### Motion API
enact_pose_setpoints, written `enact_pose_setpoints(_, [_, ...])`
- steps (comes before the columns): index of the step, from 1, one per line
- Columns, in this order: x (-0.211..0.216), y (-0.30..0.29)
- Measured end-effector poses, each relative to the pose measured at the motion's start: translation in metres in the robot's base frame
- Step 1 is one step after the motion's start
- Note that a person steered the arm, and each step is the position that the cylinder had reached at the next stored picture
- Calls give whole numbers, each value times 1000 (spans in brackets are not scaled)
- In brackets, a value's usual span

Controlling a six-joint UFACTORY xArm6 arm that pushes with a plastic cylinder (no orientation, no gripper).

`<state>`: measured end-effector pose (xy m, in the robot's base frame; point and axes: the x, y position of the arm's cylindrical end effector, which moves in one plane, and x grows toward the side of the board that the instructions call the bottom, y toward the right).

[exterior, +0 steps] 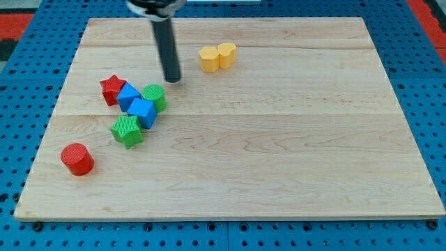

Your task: Move the green blocks along with blue blocks towards the red circle

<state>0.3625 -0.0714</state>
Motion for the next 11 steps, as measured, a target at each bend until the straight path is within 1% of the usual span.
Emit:
enact_pose_setpoints(2, [60, -48])
enact_pose_setpoints(3, [35, -37])
enact_pose_setpoints(4, [4, -96])
enact_pose_setpoints(5, [7, -136])
enact_pose_setpoints(6, [45, -135])
enact_pose_setpoints(7, [50, -122])
enact_pose_setpoints(8, [57, -97])
enact_pose_setpoints(9, [36, -73])
enact_pose_setpoints(10, [44, -48])
enact_pose_setpoints(11, [93, -81])
